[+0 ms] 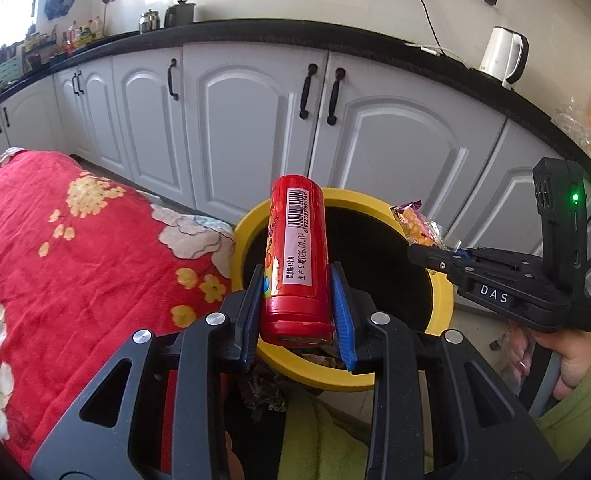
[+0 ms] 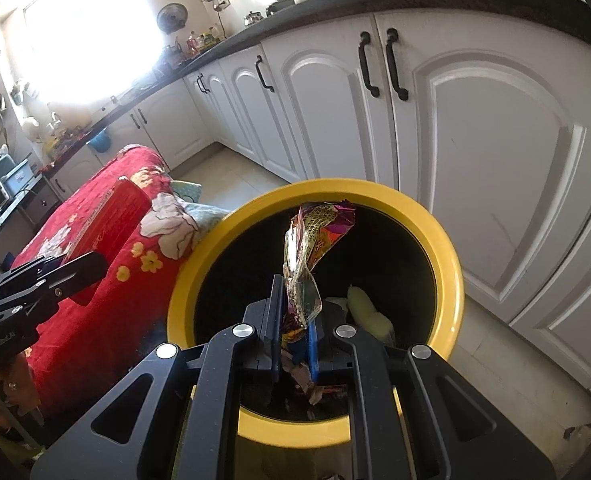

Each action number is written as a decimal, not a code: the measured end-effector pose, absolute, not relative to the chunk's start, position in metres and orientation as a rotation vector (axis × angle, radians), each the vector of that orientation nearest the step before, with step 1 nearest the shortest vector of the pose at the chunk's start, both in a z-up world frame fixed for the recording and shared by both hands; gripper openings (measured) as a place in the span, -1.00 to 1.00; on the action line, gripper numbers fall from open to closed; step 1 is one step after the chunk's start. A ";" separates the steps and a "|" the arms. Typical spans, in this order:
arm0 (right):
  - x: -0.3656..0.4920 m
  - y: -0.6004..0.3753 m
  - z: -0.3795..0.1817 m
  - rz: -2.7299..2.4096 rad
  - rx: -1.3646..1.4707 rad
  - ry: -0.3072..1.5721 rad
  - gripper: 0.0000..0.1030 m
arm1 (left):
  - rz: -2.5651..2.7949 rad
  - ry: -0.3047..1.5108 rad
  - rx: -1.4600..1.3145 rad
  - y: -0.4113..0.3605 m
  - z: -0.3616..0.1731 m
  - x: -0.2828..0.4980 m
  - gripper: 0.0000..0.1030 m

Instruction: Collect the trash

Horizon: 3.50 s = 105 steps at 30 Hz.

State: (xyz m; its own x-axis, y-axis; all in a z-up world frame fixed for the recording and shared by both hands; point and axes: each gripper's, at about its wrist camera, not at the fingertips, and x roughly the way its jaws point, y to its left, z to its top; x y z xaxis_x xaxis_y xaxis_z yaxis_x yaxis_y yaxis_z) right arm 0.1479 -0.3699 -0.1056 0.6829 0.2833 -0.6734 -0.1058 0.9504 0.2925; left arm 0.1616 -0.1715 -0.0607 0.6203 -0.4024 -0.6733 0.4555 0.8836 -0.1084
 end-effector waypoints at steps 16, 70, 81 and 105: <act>0.147 -0.368 -0.128 0.238 0.242 0.863 -0.81 | -0.513 0.840 0.118 -0.191 -0.082 0.180 -0.53; 0.089 -0.358 -0.044 0.106 0.184 0.623 0.87 | -0.400 0.700 0.065 -0.140 -0.030 0.147 0.79; 0.038 -0.322 -0.009 0.070 0.059 0.413 0.87 | -0.339 0.563 -0.004 -0.099 0.004 0.105 0.79; -0.041 -0.282 0.000 0.088 0.038 0.137 0.88 | -0.222 0.360 -0.028 -0.060 0.011 0.018 0.79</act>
State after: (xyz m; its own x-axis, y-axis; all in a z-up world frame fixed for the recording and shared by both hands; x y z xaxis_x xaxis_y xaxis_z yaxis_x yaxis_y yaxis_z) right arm -0.0408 -0.2816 -0.0005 0.9867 0.0905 -0.1350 -0.0853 0.9954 0.0438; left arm 0.0183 -0.0600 0.0109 0.9120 -0.2202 -0.3461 0.2103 0.9754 -0.0663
